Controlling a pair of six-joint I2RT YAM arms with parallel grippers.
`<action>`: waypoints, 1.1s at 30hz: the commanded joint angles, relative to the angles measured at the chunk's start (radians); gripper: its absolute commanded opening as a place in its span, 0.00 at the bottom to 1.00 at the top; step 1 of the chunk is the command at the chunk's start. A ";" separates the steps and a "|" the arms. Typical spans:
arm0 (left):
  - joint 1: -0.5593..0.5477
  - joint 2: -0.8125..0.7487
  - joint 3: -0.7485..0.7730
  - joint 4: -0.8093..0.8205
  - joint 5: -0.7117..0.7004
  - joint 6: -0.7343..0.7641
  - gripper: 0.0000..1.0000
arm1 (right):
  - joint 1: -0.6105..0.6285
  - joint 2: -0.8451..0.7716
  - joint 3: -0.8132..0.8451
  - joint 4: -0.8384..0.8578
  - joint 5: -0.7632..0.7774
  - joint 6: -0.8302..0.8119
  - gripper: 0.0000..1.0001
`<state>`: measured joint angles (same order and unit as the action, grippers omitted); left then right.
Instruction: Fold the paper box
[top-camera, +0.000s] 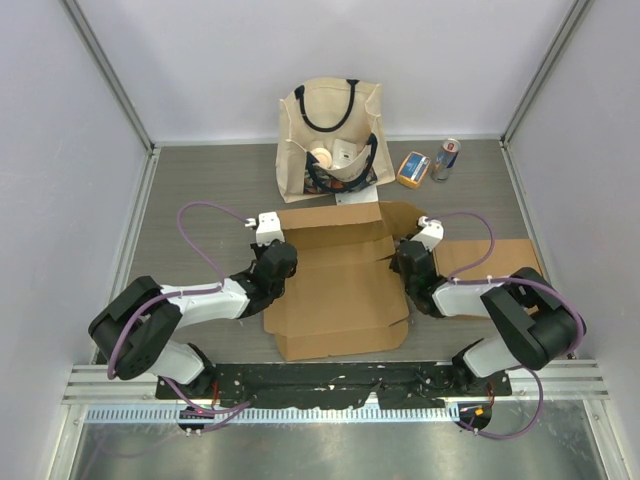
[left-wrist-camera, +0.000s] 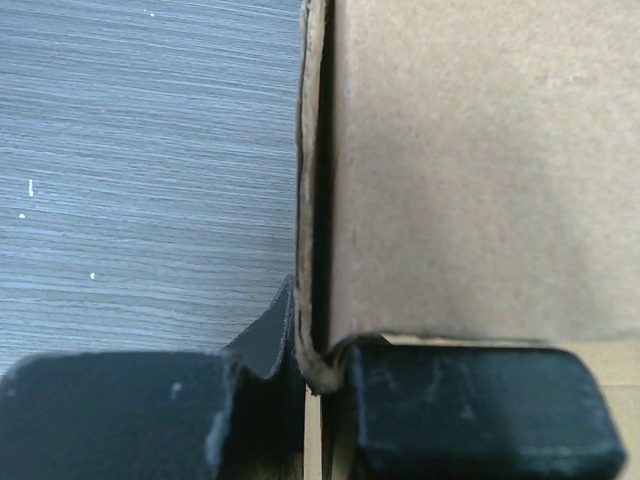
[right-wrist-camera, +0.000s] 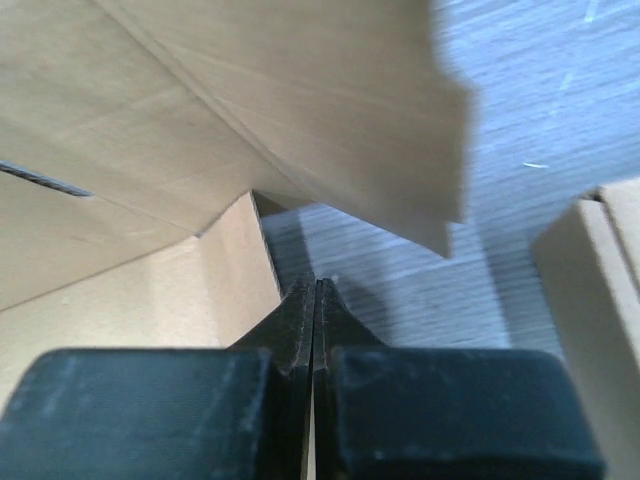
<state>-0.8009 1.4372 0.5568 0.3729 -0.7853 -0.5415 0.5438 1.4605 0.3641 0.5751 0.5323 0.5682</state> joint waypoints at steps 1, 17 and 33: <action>-0.004 0.008 -0.012 -0.045 0.038 -0.017 0.00 | 0.015 -0.003 0.058 0.071 -0.052 -0.021 0.01; -0.004 0.011 -0.011 -0.046 0.041 -0.020 0.00 | 0.102 0.087 0.065 0.190 -0.138 -0.034 0.01; -0.004 0.000 -0.032 -0.035 0.023 0.003 0.00 | 0.018 -0.323 0.344 -0.924 -0.255 -0.114 0.24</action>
<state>-0.8009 1.4368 0.5552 0.3740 -0.7849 -0.5381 0.5976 1.3674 0.5659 0.1741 0.3126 0.5678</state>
